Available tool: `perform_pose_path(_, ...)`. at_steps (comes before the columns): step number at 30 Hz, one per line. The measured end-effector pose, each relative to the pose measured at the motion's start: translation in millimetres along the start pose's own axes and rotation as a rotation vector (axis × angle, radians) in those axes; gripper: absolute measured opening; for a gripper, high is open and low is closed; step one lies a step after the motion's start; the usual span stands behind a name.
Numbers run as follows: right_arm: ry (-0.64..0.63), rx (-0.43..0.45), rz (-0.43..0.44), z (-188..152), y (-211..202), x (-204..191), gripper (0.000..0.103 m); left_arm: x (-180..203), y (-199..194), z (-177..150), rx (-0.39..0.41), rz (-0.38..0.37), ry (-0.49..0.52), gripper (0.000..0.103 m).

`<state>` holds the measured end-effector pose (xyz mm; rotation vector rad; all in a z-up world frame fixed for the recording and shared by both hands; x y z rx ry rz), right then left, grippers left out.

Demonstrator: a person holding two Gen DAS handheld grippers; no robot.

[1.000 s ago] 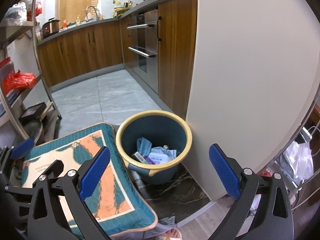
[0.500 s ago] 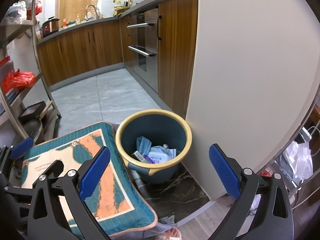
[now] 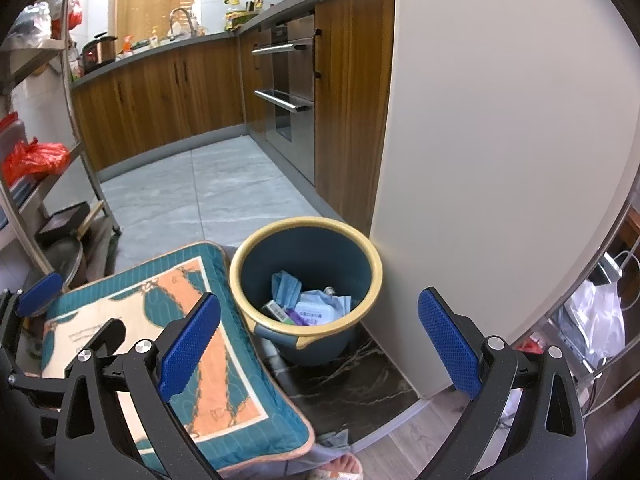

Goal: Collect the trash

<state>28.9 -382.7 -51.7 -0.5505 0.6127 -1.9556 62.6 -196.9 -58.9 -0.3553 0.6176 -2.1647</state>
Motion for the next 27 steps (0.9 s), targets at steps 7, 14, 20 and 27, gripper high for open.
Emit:
perform_pose_path(7, -0.002, -0.002, 0.001, -0.1, 0.7, 0.0, 0.098, -0.1, 0.5, -0.1, -0.003, -0.014, -0.009, 0.097)
perform_pose_path(14, 0.000, -0.002, 0.001, -0.2, 0.1, -0.4, 0.098, 3.3, -0.1, 0.6, -0.002, -0.025, 0.010, 0.097)
perform_pose_path(20, 0.006, -0.008, -0.002, -2.4, 0.5, -1.2, 0.098, 3.9, 2.7, 0.0, -0.018, -0.018, 0.020, 0.097)
perform_pose_path(27, 0.003, -0.033, -0.035, -11.1, 4.4, -2.0, 0.098, -4.4, 0.7, 2.5, -0.038, 0.004, -0.012, 0.097)
Point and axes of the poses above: each gripper's, at about its wrist camera, not at the fingertips, and y roughly the way its jaws point, x to its right, z to its top, the point moved 9 cm from there along y, roughly the way its jaws point, and after that the axes turned 10 degrees about -z, right-handed, at the moved point
